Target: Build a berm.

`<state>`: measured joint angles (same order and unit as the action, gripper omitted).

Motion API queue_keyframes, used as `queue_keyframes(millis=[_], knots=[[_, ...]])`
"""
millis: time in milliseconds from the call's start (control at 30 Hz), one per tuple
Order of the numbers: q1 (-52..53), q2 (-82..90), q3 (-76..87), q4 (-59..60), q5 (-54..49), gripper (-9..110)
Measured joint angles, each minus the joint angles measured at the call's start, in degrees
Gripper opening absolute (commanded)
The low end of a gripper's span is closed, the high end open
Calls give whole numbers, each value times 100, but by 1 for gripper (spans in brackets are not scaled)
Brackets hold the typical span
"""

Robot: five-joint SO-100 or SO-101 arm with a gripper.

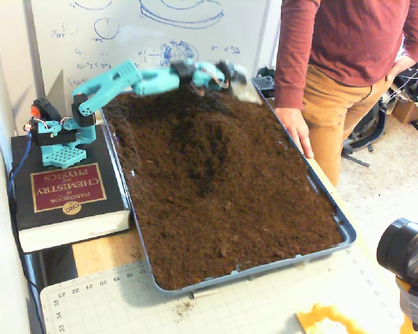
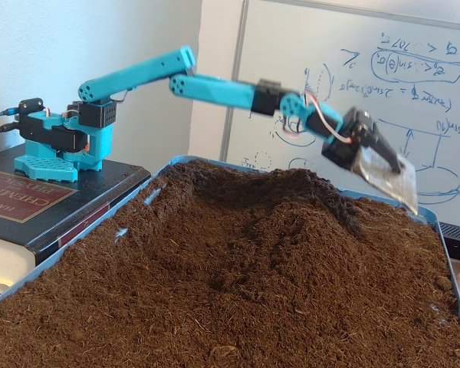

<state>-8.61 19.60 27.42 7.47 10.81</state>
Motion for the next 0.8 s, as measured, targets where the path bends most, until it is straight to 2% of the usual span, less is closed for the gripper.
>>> queue_keyframes(millis=[233,400,533,800], knots=[[0,-1160,-299,-396,0,0],[0,-1318,-316,-308,0,0],[0,-1107,-62,264,0,0],[0,-167,343,2180,-9,0]])
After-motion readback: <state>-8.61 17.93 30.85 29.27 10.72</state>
